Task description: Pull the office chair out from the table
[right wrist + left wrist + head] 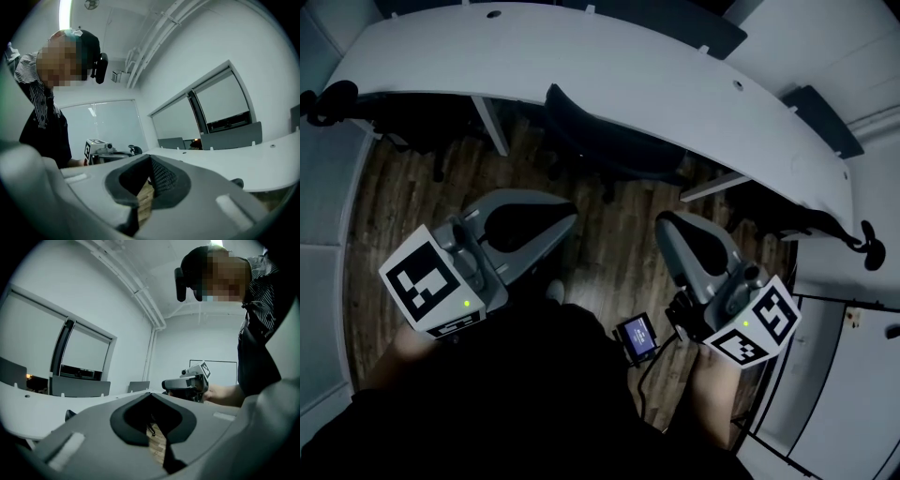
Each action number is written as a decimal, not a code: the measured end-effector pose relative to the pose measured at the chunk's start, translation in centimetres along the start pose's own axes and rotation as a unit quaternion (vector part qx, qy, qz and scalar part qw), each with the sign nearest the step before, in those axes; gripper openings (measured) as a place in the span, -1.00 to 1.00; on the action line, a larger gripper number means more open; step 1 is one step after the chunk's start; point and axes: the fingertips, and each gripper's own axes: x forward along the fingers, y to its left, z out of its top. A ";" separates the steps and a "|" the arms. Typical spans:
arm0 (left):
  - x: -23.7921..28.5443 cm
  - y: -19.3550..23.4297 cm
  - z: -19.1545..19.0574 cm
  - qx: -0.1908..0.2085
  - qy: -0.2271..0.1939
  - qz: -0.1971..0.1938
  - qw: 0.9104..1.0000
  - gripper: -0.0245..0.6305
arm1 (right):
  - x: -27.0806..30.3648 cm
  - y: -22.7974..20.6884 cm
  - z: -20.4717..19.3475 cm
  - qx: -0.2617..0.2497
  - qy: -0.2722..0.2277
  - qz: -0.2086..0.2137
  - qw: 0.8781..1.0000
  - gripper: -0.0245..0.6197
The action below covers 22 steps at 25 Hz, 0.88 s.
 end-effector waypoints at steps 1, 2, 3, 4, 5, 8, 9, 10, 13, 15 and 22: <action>0.2 -0.1 0.6 0.005 0.000 -0.008 1.000 -0.91 | 0.1 0.4 0.3 -0.003 0.000 -0.002 1.000 -0.92; 0.4 -0.2 1.0 0.012 0.001 -0.018 1.000 -0.91 | 0.1 0.7 0.6 -0.006 -0.001 -0.006 1.000 -0.92; 0.7 -0.2 1.2 0.018 0.003 -0.030 0.999 -0.91 | 0.1 0.9 0.9 -0.010 -0.003 -0.012 1.000 -0.92; 1.0 -0.3 1.3 0.023 0.006 -0.042 0.999 -0.91 | 0.0 1.0 1.1 -0.013 -0.004 -0.018 1.000 -0.92; 1.2 -0.1 1.4 0.027 0.009 -0.052 0.998 -0.91 | 0.1 1.1 1.4 -0.017 -0.005 -0.023 1.000 -0.92; 1.7 0.7 1.8 0.033 0.014 -0.069 0.997 -0.91 | 0.4 0.8 1.9 -0.032 -0.001 -0.042 0.999 -0.92; 1.8 0.9 1.8 0.033 0.012 -0.075 0.997 -0.91 | 0.4 0.7 2.0 -0.035 -0.001 -0.049 0.998 -0.92; 1.8 1.0 1.8 0.033 0.010 -0.081 0.996 -0.91 | 0.3 0.6 2.0 -0.038 -0.002 -0.054 0.998 -0.92; 1.9 1.1 1.4 0.036 0.013 -0.095 0.995 -0.91 | -0.2 0.5 1.6 -0.040 -0.004 -0.070 0.997 -0.92; 2.1 1.3 1.1 0.037 0.018 -0.095 0.995 -0.91 | -0.6 0.4 1.1 -0.041 0.000 -0.082 0.996 -0.92; 3.1 2.8 -1.0 0.096 0.065 -0.102 0.988 -0.91 | -0.5 -1.2 0.7 -0.045 0.011 -0.102 0.994 -0.92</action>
